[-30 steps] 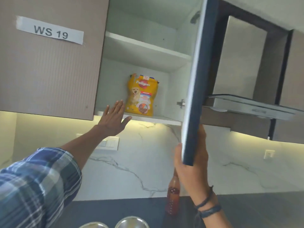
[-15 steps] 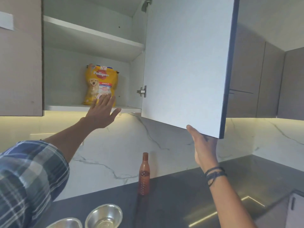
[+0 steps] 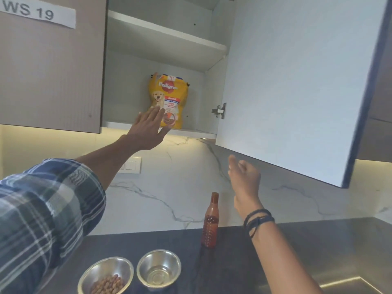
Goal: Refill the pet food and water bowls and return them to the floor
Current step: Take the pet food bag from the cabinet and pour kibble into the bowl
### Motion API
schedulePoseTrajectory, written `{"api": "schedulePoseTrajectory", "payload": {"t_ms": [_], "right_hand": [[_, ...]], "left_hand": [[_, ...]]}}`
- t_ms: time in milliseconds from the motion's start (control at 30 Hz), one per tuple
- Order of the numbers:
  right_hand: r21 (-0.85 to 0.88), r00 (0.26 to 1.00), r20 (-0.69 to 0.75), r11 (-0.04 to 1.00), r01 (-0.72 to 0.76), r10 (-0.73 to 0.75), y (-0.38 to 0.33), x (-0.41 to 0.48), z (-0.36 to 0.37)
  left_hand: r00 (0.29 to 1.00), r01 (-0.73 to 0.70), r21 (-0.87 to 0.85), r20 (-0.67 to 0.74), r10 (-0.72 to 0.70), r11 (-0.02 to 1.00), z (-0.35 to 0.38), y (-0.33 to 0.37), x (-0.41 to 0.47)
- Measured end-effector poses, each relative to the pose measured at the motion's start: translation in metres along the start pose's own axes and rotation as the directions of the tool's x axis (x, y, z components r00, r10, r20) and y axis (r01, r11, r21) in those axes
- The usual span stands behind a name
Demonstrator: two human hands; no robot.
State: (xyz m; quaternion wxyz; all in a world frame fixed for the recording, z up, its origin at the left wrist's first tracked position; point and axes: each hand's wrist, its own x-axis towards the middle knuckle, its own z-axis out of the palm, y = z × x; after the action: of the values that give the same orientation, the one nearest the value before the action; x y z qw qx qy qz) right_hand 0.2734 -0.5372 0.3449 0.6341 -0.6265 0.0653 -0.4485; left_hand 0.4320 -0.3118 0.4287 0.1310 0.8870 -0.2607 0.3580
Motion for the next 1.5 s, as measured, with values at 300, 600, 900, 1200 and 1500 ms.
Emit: {"api": "schedulePoseTrajectory", "payload": {"t_ms": [300, 600, 900, 1200, 1500], "right_hand": [[-0.151, 0.948, 0.318, 0.985, 0.084, -0.032, -0.017, 0.05, 0.127], [-0.237, 0.92, 0.381, 0.951, 0.196, -0.095, 0.0, 0.133, 0.22], [-0.413, 0.919, 0.387, 0.905, 0.103, 0.072, 0.018, 0.221, 0.288], [-0.41, 0.892, 0.405, 0.912, -0.017, 0.198, 0.026, 0.274, 0.332], [-0.467, 0.894, 0.416, 0.883, 0.052, 0.168, 0.041, 0.286, 0.332]], "left_hand": [[0.995, 0.065, -0.167, -0.067, -0.077, 0.984, 0.005, -0.061, 0.035], [0.984, 0.137, -0.383, -0.056, -0.172, 0.913, 0.022, -0.111, 0.099], [0.966, 0.242, -0.315, 0.163, -0.199, 0.918, 0.06, -0.138, 0.144], [0.941, 0.339, -0.408, 0.156, -0.301, 0.848, 0.064, -0.144, 0.151], [0.924, 0.383, -0.437, 0.161, -0.348, 0.814, 0.062, -0.144, 0.151]]}}
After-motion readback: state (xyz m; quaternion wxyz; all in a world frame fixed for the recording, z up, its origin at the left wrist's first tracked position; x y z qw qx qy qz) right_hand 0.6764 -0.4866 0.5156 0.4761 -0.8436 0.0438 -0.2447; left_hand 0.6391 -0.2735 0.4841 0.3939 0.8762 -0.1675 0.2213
